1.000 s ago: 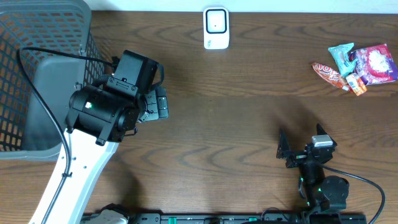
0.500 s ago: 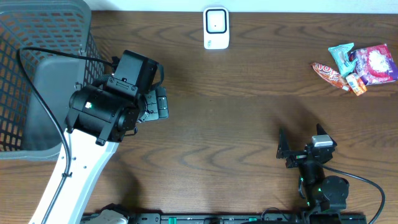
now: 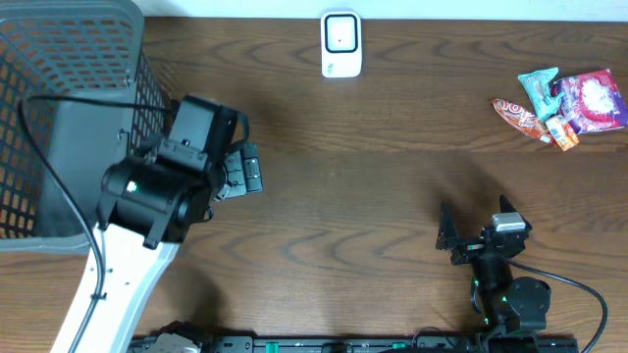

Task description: Scan the item barcode

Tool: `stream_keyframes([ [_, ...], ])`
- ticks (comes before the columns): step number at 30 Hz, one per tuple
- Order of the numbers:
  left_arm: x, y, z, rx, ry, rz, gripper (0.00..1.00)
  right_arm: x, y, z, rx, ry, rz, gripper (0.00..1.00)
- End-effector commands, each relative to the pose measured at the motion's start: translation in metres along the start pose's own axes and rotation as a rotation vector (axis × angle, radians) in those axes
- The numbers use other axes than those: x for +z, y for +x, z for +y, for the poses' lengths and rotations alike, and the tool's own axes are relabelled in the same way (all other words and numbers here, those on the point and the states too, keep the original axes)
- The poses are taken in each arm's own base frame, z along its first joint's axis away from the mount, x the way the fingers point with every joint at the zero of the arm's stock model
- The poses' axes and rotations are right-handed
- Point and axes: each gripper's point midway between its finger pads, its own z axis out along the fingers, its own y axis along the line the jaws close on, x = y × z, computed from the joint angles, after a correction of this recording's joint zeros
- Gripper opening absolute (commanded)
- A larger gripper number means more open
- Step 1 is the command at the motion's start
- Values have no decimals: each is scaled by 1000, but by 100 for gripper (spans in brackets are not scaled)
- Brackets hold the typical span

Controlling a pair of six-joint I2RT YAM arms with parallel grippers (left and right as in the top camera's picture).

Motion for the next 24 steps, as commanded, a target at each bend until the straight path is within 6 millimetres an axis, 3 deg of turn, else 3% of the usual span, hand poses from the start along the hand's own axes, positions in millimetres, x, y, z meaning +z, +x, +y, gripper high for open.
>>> stream_keyframes([
  [1,12,12,-4,41,95,10,98,0,1,1,-18,-1,0,99],
  [5,21,19,-13,146,270,-64,98,0,1,1,-18,-1,0,99],
  [12,37,43,30,34,237,-157,98,0,1,1,-18,-1,0,99],
  [16,42,64,45,39,220,-225,98,0,1,1,-18,-1,0,99],
  [21,30,81,54,65,214,-327,98,0,1,1,-18,-1,0,99],
  [24,14,82,57,64,215,-419,98,0,1,1,-18,-1,0,99],
])
